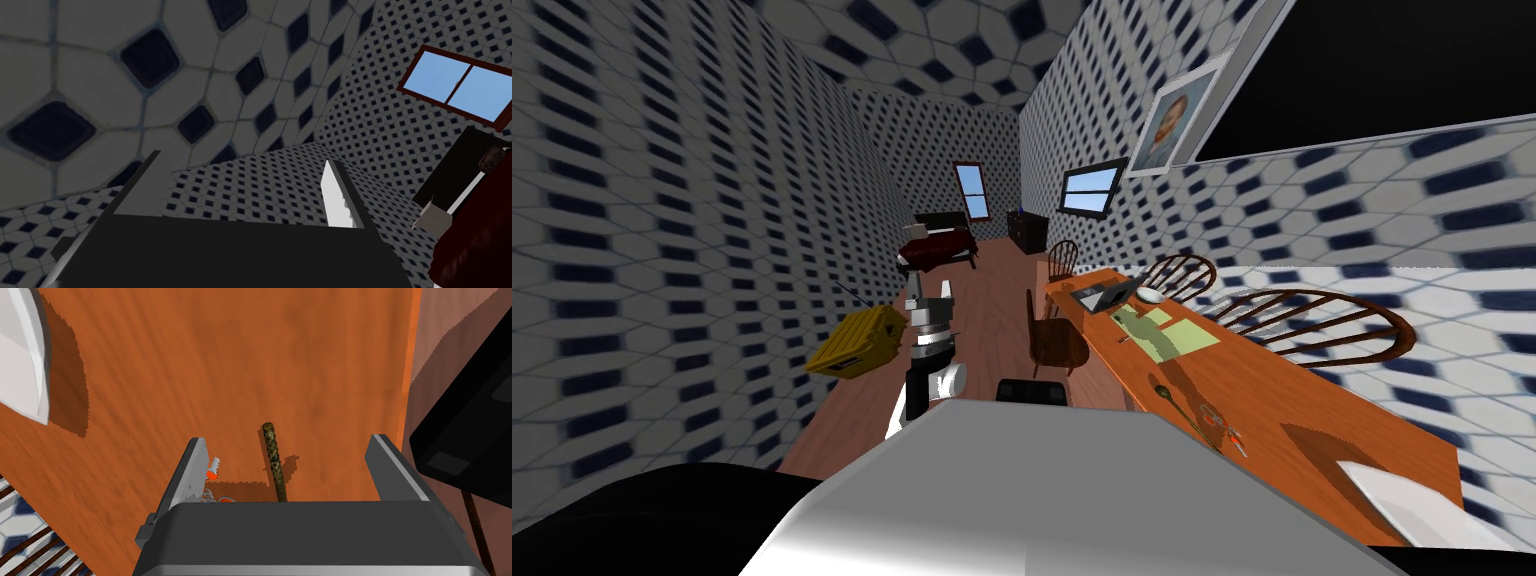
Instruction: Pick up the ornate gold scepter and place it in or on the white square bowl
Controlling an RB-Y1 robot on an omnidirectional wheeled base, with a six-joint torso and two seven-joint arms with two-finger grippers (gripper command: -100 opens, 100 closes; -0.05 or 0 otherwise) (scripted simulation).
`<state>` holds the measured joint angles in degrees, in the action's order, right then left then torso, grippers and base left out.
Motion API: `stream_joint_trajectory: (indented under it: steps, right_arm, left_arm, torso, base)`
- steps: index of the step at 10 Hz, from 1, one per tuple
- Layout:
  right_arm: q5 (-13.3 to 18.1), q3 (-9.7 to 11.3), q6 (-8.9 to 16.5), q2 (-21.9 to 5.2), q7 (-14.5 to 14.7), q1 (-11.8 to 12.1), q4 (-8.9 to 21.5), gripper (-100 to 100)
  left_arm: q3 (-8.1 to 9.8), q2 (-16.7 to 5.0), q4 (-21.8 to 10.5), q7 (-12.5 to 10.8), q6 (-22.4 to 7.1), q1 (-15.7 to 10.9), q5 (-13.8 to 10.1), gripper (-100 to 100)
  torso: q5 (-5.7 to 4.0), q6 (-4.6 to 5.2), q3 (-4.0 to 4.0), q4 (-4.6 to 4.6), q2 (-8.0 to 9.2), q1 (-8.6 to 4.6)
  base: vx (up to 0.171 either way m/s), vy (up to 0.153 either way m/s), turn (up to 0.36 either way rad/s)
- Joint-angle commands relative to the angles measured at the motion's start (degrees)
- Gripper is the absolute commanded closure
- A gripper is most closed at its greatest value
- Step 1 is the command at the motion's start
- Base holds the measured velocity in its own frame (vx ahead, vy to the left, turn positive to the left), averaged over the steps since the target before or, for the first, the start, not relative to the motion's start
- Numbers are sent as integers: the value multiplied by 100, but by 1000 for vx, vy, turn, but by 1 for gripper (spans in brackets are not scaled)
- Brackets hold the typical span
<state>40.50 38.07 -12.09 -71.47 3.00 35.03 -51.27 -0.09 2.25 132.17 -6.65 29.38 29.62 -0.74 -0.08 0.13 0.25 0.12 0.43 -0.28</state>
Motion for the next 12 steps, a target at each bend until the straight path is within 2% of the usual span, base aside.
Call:
stream_joint_trajectory:
  steps: [1, 3, 4, 5, 7, 8, 9, 10, 11, 12]
  right_arm:
    - [39, 175, -14, 55, -19, -182, -51, -100]
    - [101, 265, -80, 166, 87, -357, -112, -100]
    - [101, 265, -80, 166, 87, -357, -112, -100]
    - [165, 337, -136, 250, 184, -513, -180, -100]
    - [180, 352, -147, 268, 205, -543, -200, -100]
    - [235, 388, -184, 360, 289, -627, -314, -100]
    - [228, 336, -177, 485, 326, -623, -414, -100]
    - [219, 344, -159, 413, 290, -586, -376, -100]
    - [219, 336, -161, 425, 308, -587, -389, 0]
    - [228, 351, -88, 617, 363, -623, -269, -100]
  left_arm:
    - [0, 0, 0, 0, 0, 0, 0, 0]
    - [0, 0, 0, 0, 0, 1, 0, 0]
    - [0, 0, 0, 0, 0, 1, 0, 0]
    - [0, 0, 0, 0, 0, 1, 0, 0]
    - [1, 0, 0, 0, 0, 1, 0, 0]
    - [1, 0, 0, 0, 0, 1, 0, 0]
    - [0, 0, 0, 0, 0, 1, 0, 0]
    - [1, 0, 0, 0, 0, 3, 0, 0]
    - [0, 0, 1, 0, 1, 2, 0, 0]
    - [0, 0, 0, 0, 0, 2, 0, 0]
  torso:
    - [0, 0, 0, 0, 0, 0]
    - [1, -1, -16, -6, -27, 4]
    - [-1, -5, -20, -8, -34, -5]
    - [0, 0, -21, -9, -35, -2]
    - [-2, 1, -24, -10, -40, -10]
    - [0, 0, -23, -10, -38, -2]
    - [-1, -4, -30, -12, -53, -3]
    - [-2, -1, -43, -16, -74, -4]
    - [3, 1, -38, -16, -62, 12]
    - [6, 2, -28, -12, -45, 25]
  base:
    - [-19, -80, 59]
    - [3, -74, 94]
    - [7, -83, 104]
    - [16, -95, 153]
    - [15, -92, 61]
    - [57, -85, 143]
    - [126, -90, 110]
    - [64, -38, 21]
    - [10, -8, 1]
    - [9, -33, 54]
